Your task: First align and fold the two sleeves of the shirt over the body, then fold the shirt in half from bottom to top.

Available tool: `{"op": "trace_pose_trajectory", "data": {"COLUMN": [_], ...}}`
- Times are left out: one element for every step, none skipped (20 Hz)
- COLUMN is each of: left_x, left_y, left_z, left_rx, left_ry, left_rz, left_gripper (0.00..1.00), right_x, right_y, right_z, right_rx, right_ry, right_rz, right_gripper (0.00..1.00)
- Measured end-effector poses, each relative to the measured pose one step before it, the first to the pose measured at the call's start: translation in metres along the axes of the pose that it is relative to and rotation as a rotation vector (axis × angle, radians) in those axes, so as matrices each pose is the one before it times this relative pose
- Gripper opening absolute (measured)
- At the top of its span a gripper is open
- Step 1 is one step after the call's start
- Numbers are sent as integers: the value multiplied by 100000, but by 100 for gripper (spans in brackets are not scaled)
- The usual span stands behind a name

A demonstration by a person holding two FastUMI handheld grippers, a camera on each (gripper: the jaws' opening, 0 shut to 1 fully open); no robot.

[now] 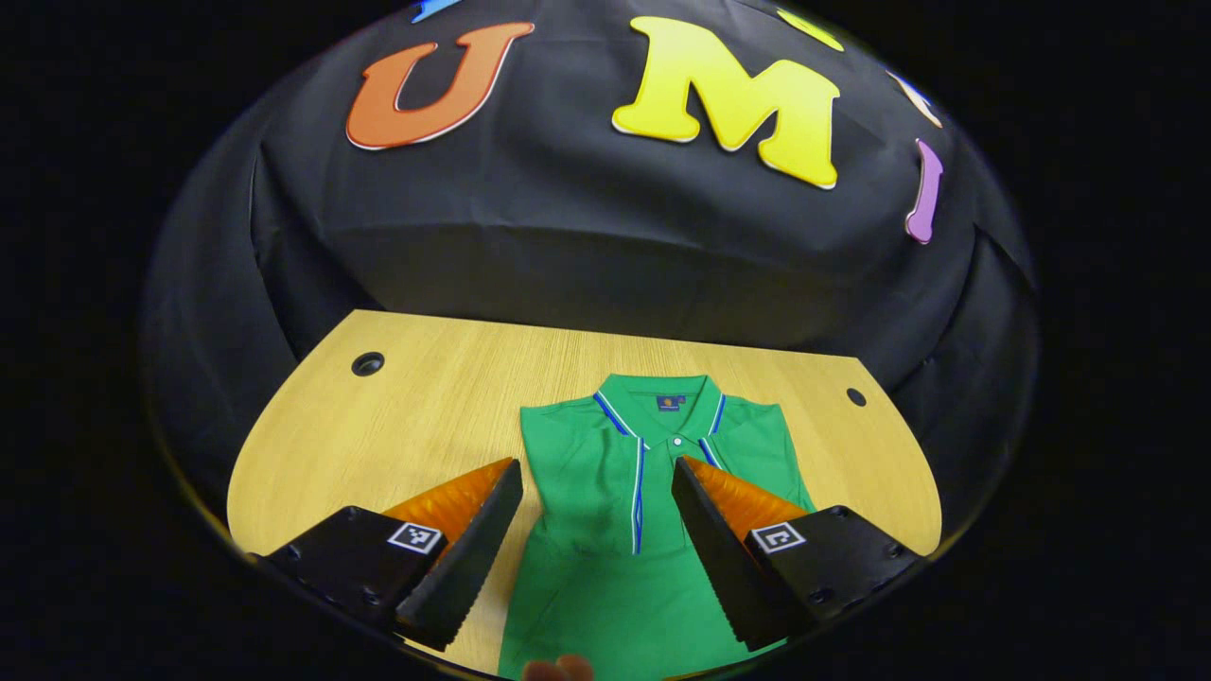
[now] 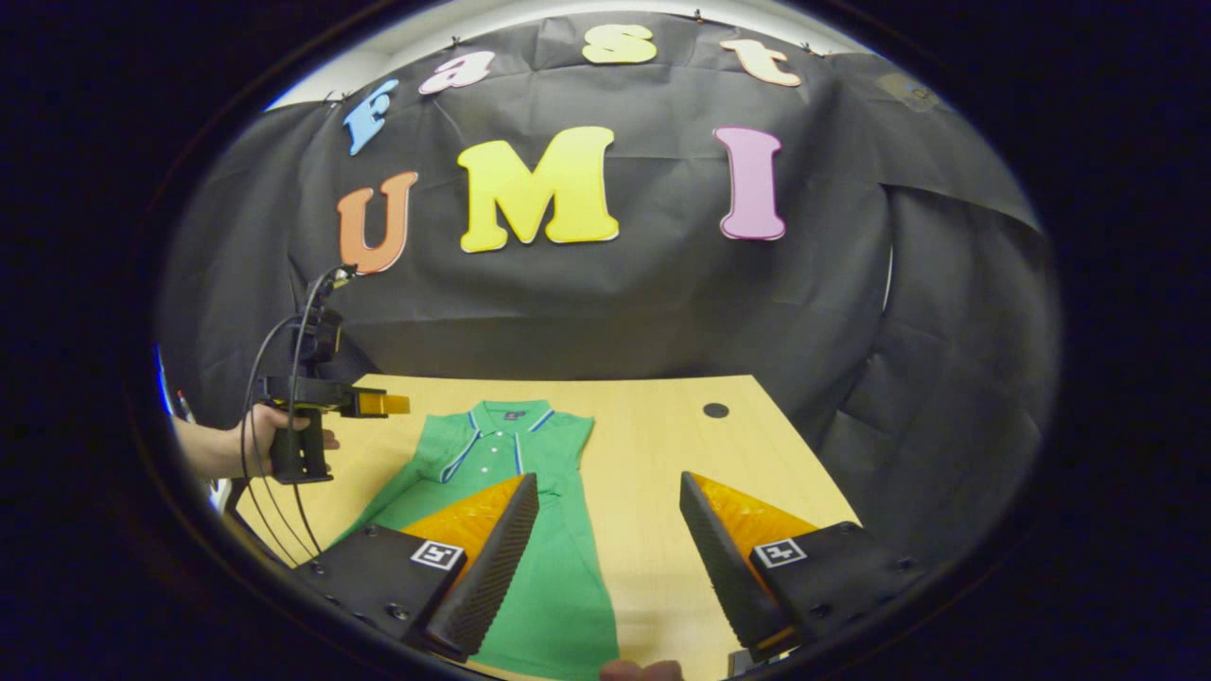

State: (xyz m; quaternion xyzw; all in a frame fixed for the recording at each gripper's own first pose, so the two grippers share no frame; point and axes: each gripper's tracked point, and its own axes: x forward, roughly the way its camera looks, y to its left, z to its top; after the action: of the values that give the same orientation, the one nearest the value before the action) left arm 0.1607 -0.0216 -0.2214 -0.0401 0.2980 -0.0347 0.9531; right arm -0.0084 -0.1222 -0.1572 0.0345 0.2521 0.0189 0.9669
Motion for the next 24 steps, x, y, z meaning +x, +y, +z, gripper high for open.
{"op": "trace_pose_trajectory", "data": {"left_x": [-1487,-1529,-1510,-1594,-1704,-1532,-1227,-1162,-1163,-1166,-1138,-985,-805,-611,-355,-291,-367,-171,-2,202,305,409,483,449], "left_y": [108,64,103,67,245,164,384,357,140,-176,42,85,253,441,452,373,125,15,146,123,22,-44,87,-95], "left_z": [4,-22,-306,-498,-860,-1123,-1647,-1678,-1786,-2128,-2207,-2112,-1949,-2093,-2230,-2064,-1896,-1776,-1697,-1259,-989,-772,-607,-284], "left_rx": [-60,68,43,338,909,1019,1583,2002,1422,169,-692,-927,-280,425,739,912,376,-408,-781,-775,-1055,-1481,-1729,-1513], "left_ry": [-1242,-1022,-827,-738,7,1312,1818,2192,3006,4291,4115,3313,3487,3637,3906,3586,3097,2994,2644,1967,2078,1692,1397,800], "left_rz": [-234,-221,-257,-879,-752,-772,-671,-350,-942,-2360,-1272,-1614,-670,62,441,258,-483,-616,-496,177,-273,-572,-49,-112], "left_gripper": [100,100,100,100,100,100,100,100,100,100,100,100,100,100,100,100,100,100,100,100,100,100,100,100], "right_x": [64,-40,-121,-133,-92,-157,-126,-190,-170,-220,-182,-289,-383,-364,-289,-189,-4,-15,428,301,486,425,526,509], "right_y": [480,393,575,391,201,176,53,-69,34,54,-140,-201,-244,-181,-126,26,77,79,57,191,105,-42,-28,43], "right_z": [-40,-219,-143,-48,-249,-326,-550,-654,-1109,-1202,-1293,-1368,-1516,-1496,-1821,-1558,-1896,-1719,-1699,-1874,-1718,-1431,-1155,-1084], "right_rx": [-861,-1477,-1187,-1301,-1295,-1174,-913,-614,-204,-158,-790,-1242,-1076,-406,182,408,297,99,-47,-334,-515,-538,-450,-525], "right_ry": [115,739,308,419,403,866,900,1460,2424,2811,3263,2669,2962,3128,3463,3644,3810,3830,3935,4230,4040,3667,2876,2785], "right_rz": [1330,1440,1779,1661,1367,1227,607,550,836,947,381,85,-446,-266,-9,151,211,269,574,788,550,-49,-71,134], "right_gripper": [93,93,93,93,93,93,93,93,93,93,95,95,95,95,95,95,93,95,95,95,95,96,96,95]}}
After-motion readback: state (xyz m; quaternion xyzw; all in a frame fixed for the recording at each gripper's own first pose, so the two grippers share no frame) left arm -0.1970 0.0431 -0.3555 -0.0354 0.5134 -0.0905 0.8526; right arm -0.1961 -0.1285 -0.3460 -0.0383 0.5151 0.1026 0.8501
